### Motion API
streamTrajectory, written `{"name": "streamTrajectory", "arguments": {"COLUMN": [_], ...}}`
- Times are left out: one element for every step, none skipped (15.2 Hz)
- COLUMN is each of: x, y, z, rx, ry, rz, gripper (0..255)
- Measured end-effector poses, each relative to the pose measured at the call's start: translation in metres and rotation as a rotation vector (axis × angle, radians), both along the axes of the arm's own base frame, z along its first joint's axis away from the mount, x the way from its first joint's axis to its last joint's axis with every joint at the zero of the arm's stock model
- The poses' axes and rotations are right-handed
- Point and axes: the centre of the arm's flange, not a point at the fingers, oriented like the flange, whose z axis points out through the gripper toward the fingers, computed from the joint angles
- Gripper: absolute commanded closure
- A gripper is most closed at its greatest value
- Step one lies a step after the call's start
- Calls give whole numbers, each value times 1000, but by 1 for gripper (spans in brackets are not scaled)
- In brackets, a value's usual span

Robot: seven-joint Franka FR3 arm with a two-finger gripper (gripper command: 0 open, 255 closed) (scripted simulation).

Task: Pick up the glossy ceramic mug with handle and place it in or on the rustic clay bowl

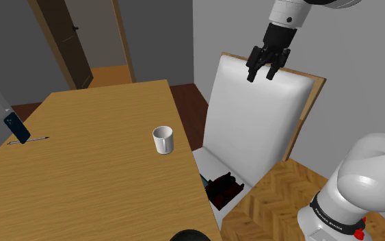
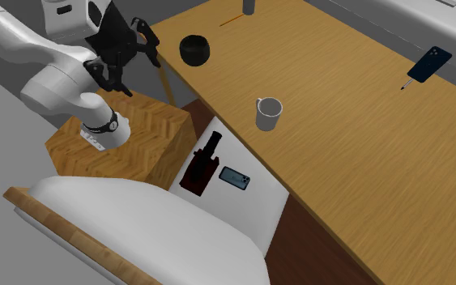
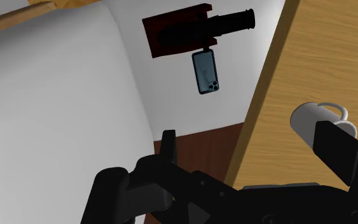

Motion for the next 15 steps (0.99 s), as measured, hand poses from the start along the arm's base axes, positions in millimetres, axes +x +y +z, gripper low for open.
{"name": "streamTrajectory", "arguments": {"x": [0,6,12,21,29,39,48,55,68,76,85,94,101,110,120], "y": [0,2,7,14,21,29,35,41,49,55,61,68,77,86,90], "z": [0,-4,-9,-17,-22,-29,-34,-42,-48,-56,-63,-71,-82,-87,-92], "rx": [0,-1,-3,-5,-7,-9,-11,-13,-15,-18,-20,-22,-25,-27,-29], "ry": [0,2,5,9,13,16,20,24,28,32,36,40,44,48,51], "rz": [0,1,4,6,9,11,14,17,20,23,26,28,31,34,37], "gripper": [0,0,0,0,0,0,0,0,0,0,0,0,0,0,0]}}
